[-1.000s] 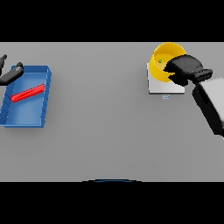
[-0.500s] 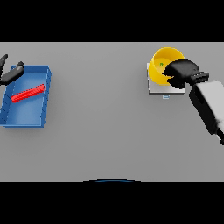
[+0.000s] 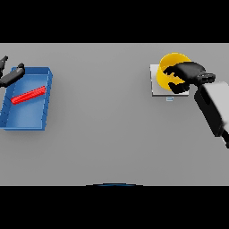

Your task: Pick up the red beaker and tilt it to pour out 1 green nut into yellow bowl. Pick up the yellow bowl and place it on the metallic measuring scale.

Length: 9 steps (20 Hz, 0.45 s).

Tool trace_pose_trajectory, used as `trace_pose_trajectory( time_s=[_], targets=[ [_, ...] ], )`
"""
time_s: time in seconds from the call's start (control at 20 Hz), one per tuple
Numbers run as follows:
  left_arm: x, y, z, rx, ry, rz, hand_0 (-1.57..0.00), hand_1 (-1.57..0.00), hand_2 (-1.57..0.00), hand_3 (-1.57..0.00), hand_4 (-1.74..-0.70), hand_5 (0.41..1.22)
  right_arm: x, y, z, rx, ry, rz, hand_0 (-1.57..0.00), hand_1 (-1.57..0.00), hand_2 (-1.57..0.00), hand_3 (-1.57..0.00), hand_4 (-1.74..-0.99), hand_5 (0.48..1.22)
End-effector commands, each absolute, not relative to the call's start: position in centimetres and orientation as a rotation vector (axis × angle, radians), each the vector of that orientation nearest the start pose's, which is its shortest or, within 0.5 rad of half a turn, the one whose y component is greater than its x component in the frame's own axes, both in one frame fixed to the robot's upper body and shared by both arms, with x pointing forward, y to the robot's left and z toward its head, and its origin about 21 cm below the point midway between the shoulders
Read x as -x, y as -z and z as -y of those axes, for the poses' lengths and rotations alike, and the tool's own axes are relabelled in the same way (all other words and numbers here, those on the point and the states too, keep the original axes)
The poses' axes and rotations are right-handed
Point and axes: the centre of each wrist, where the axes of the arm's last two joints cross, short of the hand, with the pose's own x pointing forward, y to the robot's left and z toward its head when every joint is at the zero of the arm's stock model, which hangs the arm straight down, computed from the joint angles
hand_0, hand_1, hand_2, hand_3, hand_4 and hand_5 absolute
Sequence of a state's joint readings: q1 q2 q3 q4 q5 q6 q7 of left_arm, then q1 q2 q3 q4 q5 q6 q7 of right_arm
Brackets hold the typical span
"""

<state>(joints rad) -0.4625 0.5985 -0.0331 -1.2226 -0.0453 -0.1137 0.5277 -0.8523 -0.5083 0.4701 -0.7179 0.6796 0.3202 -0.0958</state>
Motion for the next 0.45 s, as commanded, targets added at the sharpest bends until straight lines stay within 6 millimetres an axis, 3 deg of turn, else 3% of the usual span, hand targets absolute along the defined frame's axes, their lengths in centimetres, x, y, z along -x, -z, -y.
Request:
trace_pose_trajectory(
  time_s=[0.0, 0.15, 0.4],
  targets=[
    [-35.29, -11.48, -34.5, -0.55, 0.432, 1.082, 0.0, 0.0, 0.0, 0.0, -0.83, 0.754, -42.51, -8.19, 25.77, 0.658, -1.578, 1.043, -0.39, -0.38, -0.3, -0.26, -1.476, 0.847],
    [-35.33, -11.52, -34.25, -0.547, 0.425, 1.099, 0.0, 0.0, 0.0, 0.0, -0.83, 0.752, -42.28, -8.07, 26.35, 0.647, -1.605, 1.034, -0.2, -0.19, -0.15, -0.13, -1.435, 0.817],
    [-35.24, -11.9, -34.27, -0.548, 0.427, 1.103, 0.0, 0.0, 0.0, 0.0, -0.83, 0.76, -42.22, -7.99, 26.2, 0.65, -1.61, 0.997, -0.06, -0.06, -0.05, -0.04, -1.39, 0.779]
  ],
)
